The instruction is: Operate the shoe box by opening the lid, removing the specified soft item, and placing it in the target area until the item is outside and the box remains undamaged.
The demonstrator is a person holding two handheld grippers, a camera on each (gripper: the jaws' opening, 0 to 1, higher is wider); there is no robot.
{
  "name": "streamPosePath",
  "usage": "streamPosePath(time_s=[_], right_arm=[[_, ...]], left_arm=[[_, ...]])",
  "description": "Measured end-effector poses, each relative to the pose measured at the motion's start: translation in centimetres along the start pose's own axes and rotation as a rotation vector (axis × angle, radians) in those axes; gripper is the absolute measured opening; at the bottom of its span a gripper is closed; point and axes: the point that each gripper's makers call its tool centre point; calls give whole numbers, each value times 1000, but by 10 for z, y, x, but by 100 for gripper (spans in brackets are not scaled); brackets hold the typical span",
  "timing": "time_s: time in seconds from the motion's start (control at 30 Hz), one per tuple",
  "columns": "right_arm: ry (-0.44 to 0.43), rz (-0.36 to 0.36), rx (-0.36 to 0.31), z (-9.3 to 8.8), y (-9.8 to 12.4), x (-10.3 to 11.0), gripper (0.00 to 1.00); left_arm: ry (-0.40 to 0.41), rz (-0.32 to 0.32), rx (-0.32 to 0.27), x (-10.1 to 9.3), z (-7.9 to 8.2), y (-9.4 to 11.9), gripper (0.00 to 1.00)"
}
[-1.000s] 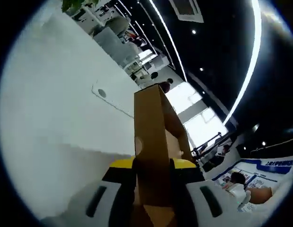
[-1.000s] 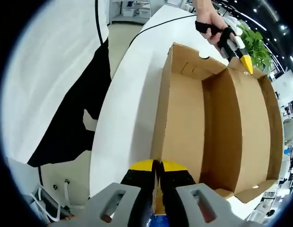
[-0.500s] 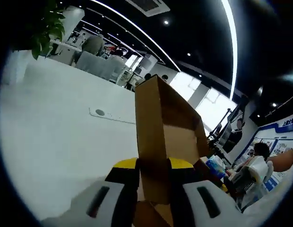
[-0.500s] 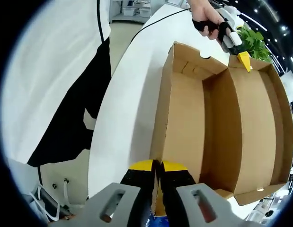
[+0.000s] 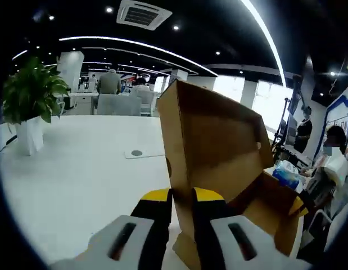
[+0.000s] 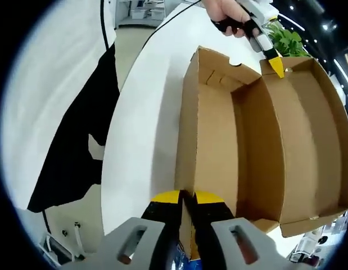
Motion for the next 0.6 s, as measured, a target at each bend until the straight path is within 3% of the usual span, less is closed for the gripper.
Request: streamPosePath(time_s=[0.13,0.23,0.4,0.5,0.6], right_arm=[[-17,-35,13,0,-2,-2,6],[-23,-50,16,-1,-4,-2,7],[-64,-87,28,-2,-3,-6,9],[-104,-111,44,-3,-5,-8,10],[-108,-124,57,-2,-6,-9,11]], left_arm=[[-65,52,-14,5,0,2,13],[-69,86,-42,3,0,4,13],[-116,201,-52,4,0,8,13],[-216,301,-20,11,-3,12,8],[-153,313,-48,12,-1,8,8]])
Point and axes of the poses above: the point that each gripper's makers call its tool centre point, and the gripper's own axes: y roughly backward along the fingers, x roughly to its left, z roughly out of its top, and after that the axes turned 2 degrees about -x, right-handed
